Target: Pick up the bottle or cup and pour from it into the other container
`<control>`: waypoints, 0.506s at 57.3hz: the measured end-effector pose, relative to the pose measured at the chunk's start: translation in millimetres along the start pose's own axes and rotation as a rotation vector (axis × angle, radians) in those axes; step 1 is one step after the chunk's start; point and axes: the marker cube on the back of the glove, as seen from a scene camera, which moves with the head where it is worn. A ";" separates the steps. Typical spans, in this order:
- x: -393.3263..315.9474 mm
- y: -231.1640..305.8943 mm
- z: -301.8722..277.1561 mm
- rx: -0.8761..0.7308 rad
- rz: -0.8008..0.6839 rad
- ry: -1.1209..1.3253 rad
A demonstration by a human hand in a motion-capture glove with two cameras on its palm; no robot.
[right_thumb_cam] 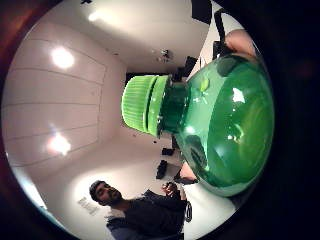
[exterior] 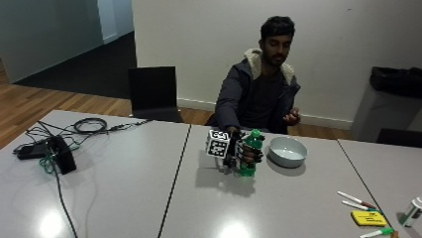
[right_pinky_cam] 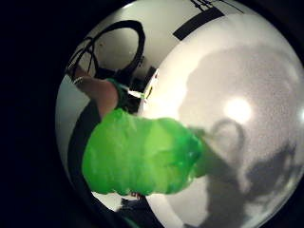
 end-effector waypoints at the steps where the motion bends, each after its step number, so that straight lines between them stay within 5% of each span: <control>1: 1.2 -2.2 0.1 0.021 -0.048 -0.003; 3: 3.2 -4.5 0.2 0.053 -0.116 -0.008; 10: 0.6 11.9 0.3 -0.015 0.044 0.009; 29: -50.6 35.2 10.1 0.053 -0.170 0.342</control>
